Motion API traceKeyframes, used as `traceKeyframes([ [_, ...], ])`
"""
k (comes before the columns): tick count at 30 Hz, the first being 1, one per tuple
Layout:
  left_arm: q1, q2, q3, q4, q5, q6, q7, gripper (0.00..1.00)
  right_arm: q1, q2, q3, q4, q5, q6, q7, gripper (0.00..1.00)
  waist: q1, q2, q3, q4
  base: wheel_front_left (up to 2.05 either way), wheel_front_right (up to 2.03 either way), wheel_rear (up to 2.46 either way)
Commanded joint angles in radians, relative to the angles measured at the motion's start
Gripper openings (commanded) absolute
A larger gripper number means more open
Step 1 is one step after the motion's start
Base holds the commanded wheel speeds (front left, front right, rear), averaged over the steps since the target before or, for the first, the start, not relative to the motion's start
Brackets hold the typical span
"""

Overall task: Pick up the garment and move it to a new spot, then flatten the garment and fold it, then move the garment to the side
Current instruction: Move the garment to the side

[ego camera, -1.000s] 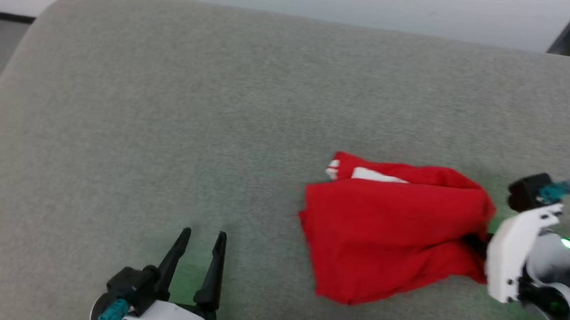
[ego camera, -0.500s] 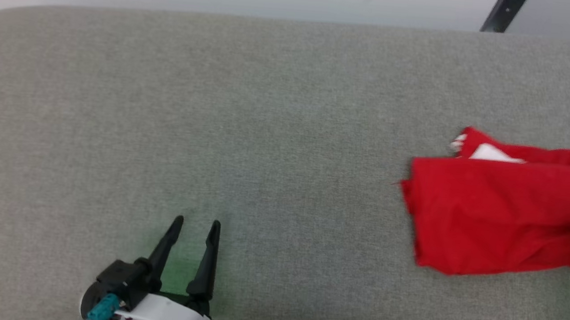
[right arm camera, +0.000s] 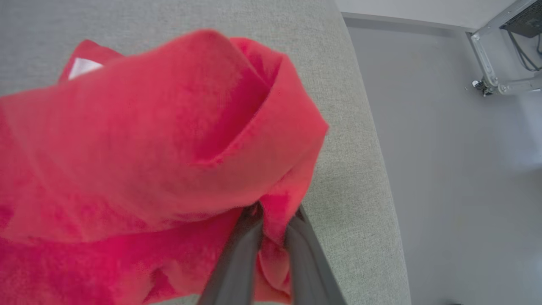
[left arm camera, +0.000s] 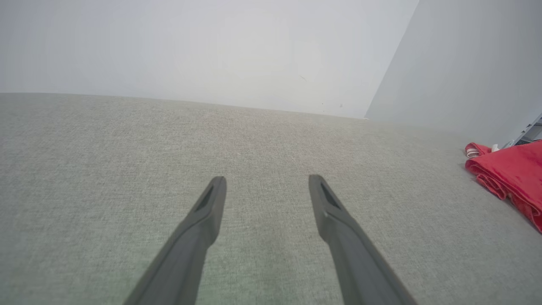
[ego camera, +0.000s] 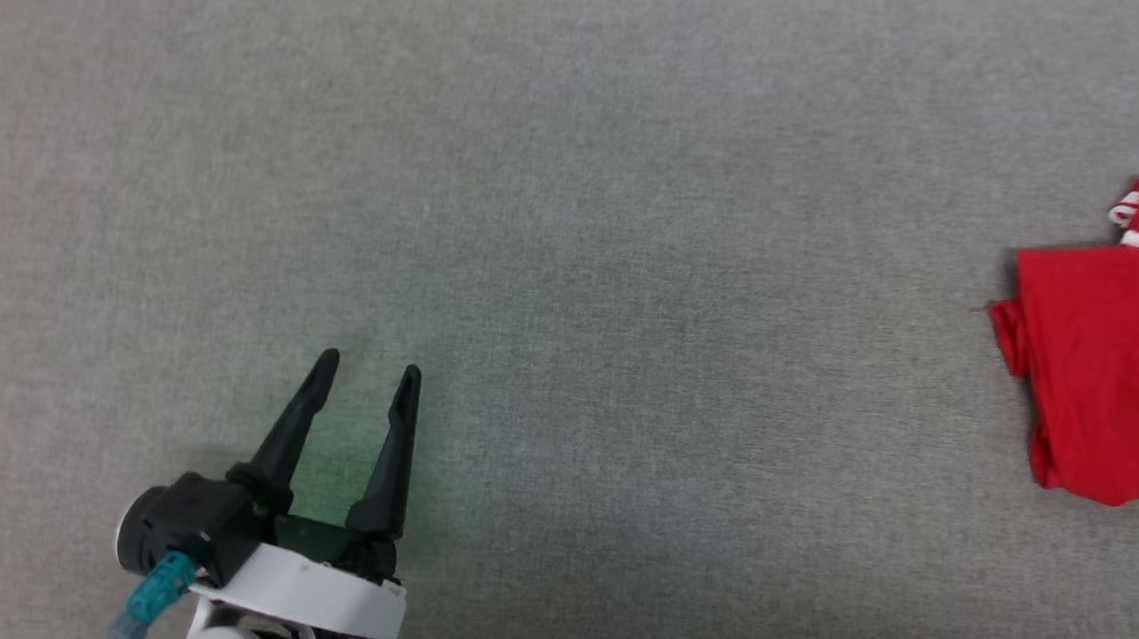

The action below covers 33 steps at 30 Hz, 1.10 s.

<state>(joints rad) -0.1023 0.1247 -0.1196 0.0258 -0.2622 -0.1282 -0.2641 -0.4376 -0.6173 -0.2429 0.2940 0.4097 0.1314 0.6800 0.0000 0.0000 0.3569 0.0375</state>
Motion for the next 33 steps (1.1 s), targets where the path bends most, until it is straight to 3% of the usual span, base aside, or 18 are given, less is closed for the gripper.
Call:
traceKeyframes([
  [1, -0.013, 0.003, 0.001, -0.008, 0.004, -0.004, 0.001, 1.00, -0.012, 0.005, -0.001, 0.015, -0.016, -0.002, -0.018, 0.00, 0.0000, 0.0000, 0.021, 0.017, 0.00, 0.00, 0.00],
  [11, -0.017, 0.008, 0.006, -0.022, 0.023, -0.003, 0.001, 1.00, -0.093, 0.036, -0.003, 0.183, -0.157, -0.002, -0.149, 0.00, 0.0000, 0.0000, 0.048, 0.023, 0.00, 0.00, 0.00],
  [12, -0.017, 0.008, 0.003, -0.022, 0.025, -0.003, 0.001, 1.00, -0.100, 0.040, -0.004, 0.197, -0.167, -0.002, -0.157, 0.05, 0.0000, 0.0000, 0.048, 0.022, 0.00, 0.00, 0.00],
  [14, -0.018, 0.010, -0.002, -0.019, 0.026, -0.003, 0.001, 1.00, -0.109, 0.044, -0.004, 0.221, -0.183, -0.002, -0.175, 0.50, 0.0000, 0.0000, 0.042, 0.019, 0.00, 0.00, 0.00],
  [15, -0.018, 0.010, -0.004, -0.016, 0.025, -0.003, 0.001, 1.00, -0.112, 0.046, -0.003, 0.233, -0.188, -0.002, -0.184, 1.00, 0.0000, 0.0000, 0.036, 0.017, 0.00, 0.00, 0.00],
  [22, 0.005, 0.013, -0.009, 0.012, 0.011, -0.003, 0.001, 1.00, -0.091, 0.052, 0.016, 0.253, -0.192, -0.002, -0.269, 1.00, 0.0000, 0.0000, -0.054, 0.001, 0.00, 0.00, 0.00],
  [33, 0.075, 0.023, 0.022, 0.101, -0.004, -0.003, 0.001, 1.00, 0.037, 0.123, 0.234, 0.104, -0.113, -0.002, -0.425, 1.00, 0.0000, 0.0000, -0.243, -0.027, 0.00, 0.00, 0.00],
])
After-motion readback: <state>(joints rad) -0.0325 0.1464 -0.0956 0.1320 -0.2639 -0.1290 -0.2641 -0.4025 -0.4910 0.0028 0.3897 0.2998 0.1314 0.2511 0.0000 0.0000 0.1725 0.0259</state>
